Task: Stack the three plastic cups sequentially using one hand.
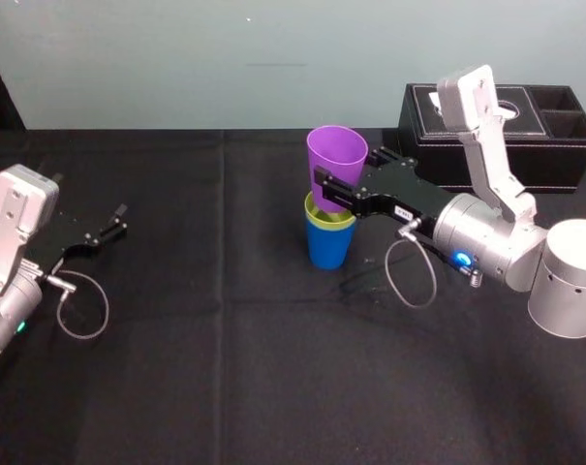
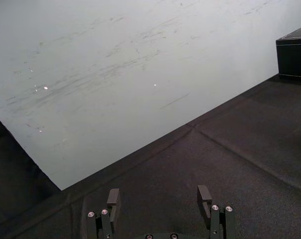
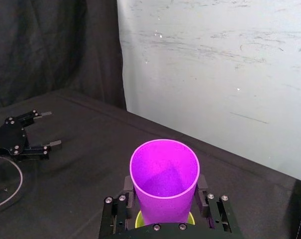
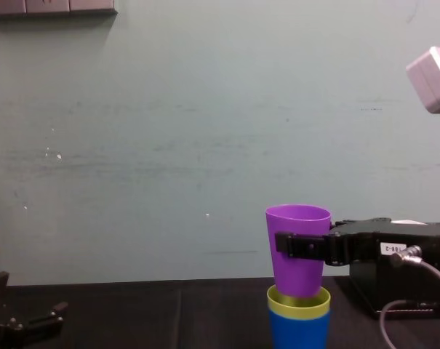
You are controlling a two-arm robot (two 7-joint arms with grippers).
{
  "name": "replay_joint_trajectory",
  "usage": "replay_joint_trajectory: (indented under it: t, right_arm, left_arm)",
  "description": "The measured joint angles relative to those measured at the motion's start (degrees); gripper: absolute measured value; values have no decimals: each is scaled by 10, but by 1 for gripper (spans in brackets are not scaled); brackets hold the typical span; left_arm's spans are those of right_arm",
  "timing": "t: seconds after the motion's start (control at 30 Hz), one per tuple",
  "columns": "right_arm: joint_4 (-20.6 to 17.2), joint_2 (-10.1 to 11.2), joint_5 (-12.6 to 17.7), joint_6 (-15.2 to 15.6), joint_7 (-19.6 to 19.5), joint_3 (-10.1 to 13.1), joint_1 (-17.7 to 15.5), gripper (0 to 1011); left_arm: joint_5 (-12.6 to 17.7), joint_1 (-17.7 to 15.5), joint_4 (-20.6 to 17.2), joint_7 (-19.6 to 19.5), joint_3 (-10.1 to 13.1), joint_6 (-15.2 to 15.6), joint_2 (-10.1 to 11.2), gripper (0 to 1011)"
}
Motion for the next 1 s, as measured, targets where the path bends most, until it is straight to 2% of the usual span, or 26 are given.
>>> replay_joint_trajectory:
  t: [1.0]
  right_arm:
    - [51, -19, -21, -27, 8, -2, 1, 719]
  left_arm:
    - [0, 0, 0, 0, 0, 0, 0, 1011]
